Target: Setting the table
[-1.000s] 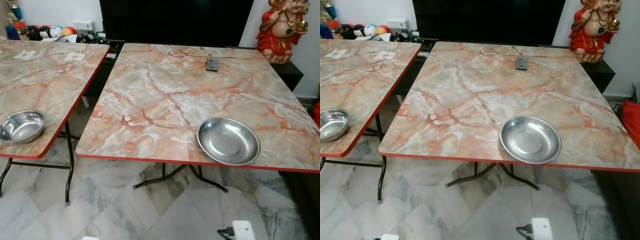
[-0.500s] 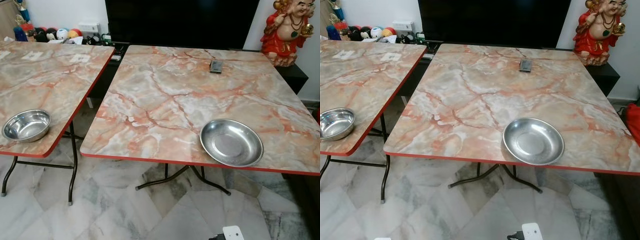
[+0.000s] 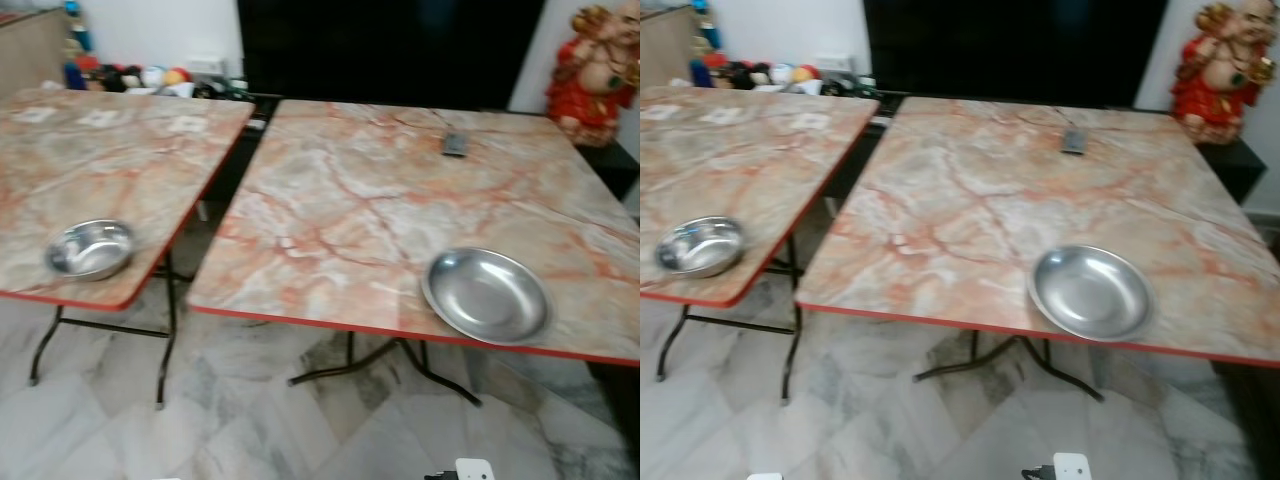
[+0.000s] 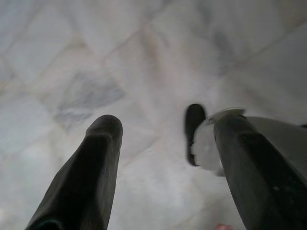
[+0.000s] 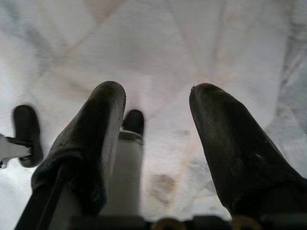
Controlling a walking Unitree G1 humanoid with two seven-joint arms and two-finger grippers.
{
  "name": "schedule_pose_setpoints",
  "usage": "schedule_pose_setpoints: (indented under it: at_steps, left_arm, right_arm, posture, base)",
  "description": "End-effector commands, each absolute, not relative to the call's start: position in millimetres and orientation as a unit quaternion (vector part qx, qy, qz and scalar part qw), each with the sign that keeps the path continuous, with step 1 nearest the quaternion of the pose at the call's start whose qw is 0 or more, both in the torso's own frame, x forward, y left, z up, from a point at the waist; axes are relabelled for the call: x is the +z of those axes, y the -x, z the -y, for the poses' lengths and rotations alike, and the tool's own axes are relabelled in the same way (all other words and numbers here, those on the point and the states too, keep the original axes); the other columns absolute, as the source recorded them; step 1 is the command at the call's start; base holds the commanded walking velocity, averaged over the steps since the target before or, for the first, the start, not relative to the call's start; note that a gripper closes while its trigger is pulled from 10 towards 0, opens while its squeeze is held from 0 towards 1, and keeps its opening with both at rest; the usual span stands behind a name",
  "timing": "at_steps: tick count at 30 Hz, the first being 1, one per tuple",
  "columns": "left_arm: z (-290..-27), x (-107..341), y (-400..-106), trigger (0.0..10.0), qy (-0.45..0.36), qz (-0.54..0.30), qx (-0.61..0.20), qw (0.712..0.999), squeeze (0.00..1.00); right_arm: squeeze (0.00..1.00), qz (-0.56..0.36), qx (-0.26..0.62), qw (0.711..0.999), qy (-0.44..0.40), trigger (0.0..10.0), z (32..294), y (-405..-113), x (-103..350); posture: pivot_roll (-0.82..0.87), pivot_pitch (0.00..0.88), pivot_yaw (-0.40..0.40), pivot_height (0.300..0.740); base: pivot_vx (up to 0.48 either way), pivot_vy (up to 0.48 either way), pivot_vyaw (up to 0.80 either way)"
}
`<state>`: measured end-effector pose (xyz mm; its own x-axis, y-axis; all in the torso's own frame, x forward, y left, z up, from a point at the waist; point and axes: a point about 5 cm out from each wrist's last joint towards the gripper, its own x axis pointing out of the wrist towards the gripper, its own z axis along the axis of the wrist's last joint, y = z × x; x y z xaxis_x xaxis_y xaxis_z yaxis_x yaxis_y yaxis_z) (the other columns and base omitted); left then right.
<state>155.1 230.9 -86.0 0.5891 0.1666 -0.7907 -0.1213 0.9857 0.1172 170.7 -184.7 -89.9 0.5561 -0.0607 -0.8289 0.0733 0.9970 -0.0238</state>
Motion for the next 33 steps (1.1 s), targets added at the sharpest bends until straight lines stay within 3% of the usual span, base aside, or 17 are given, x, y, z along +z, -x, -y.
schedule_pose_setpoints:
  at_steps: [1, 15, 33]
  left_arm:
    - [-235.2, -87.8, -149.1, 10.0, -0.020, -0.456, 0.094, 0.885, 0.00]
    - [-234.1, -89.3, -145.6, 10.0, -0.020, -0.459, 0.089, 0.884, 0.00]
    - [-234.8, -88.3, -147.7, 10.0, -0.020, -0.458, 0.086, 0.885, 0.00]
  right_arm:
    - [0.00, -0.478, -0.042, 0.877, -0.017, 10.0, 182.3, -164.4, -93.0]
    - [0.00, -0.484, -0.055, 0.873, -0.027, 10.0, 185.2, -156.5, -95.9]
    - [0.00, -0.484, -0.050, 0.873, -0.027, 10.0, 182.6, -157.2, -95.9]
  posture:
    - [0.00, 0.048, -0.012, 0.740]
    - [0.00, 0.000, -0.006, 0.740]
    - [0.00, 0.000, -0.006, 0.740]
  base:
    - [0.000, 0.480, 0.00]
    - [0.000, 0.480, 0.00]
    - [0.000, 0.480, 0.00]
